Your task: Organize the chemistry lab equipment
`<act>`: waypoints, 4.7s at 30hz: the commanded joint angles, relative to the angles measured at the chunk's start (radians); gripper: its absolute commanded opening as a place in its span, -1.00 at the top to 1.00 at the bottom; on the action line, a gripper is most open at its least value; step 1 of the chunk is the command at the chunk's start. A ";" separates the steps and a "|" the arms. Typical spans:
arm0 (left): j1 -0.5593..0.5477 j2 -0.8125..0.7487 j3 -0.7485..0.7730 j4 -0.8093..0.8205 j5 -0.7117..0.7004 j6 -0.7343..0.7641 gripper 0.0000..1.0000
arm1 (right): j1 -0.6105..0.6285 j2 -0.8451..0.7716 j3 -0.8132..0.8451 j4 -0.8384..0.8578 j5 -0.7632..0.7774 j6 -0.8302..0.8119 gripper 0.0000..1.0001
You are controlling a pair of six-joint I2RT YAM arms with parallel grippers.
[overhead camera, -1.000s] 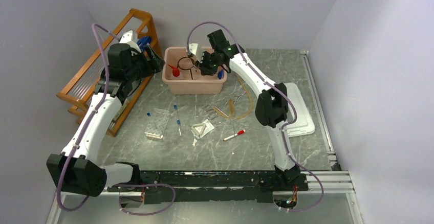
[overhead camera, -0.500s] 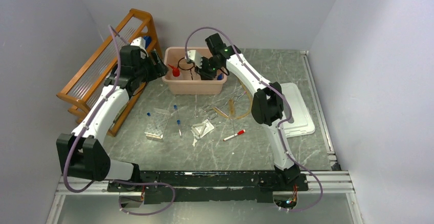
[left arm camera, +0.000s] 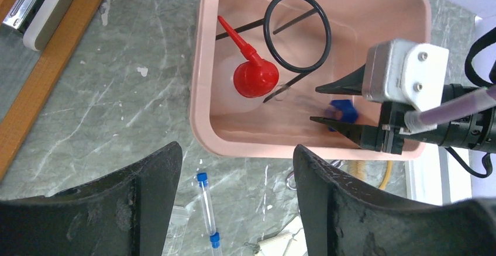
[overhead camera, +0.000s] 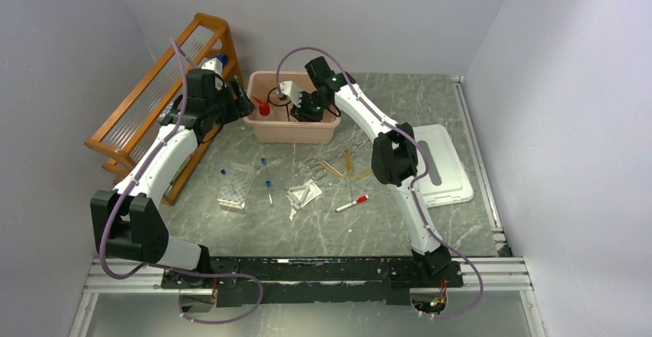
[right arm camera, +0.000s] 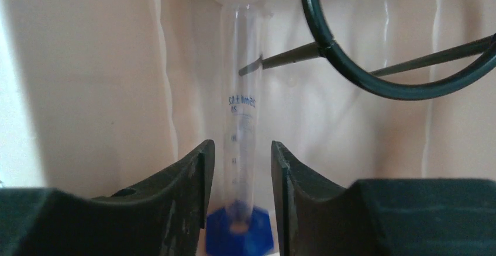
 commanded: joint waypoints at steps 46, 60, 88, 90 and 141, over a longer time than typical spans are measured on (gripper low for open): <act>-0.184 -0.206 -0.235 0.244 0.212 0.145 -0.15 | -0.005 -0.899 -1.261 0.535 0.445 0.971 0.01; -0.192 -0.221 -0.219 0.222 0.089 0.128 -0.14 | 0.081 -0.703 -1.236 0.604 0.490 0.918 0.34; -0.191 -0.257 -0.243 0.206 0.023 0.134 -0.16 | 0.163 -0.716 -1.310 0.605 0.533 0.791 0.55; -0.193 -0.262 -0.249 0.206 0.021 0.134 -0.16 | 0.167 -0.707 -1.312 0.598 0.546 0.792 0.49; -0.121 -0.170 -0.009 0.043 -0.158 -0.016 -0.25 | -0.025 -0.312 -0.233 0.072 -0.049 0.212 0.91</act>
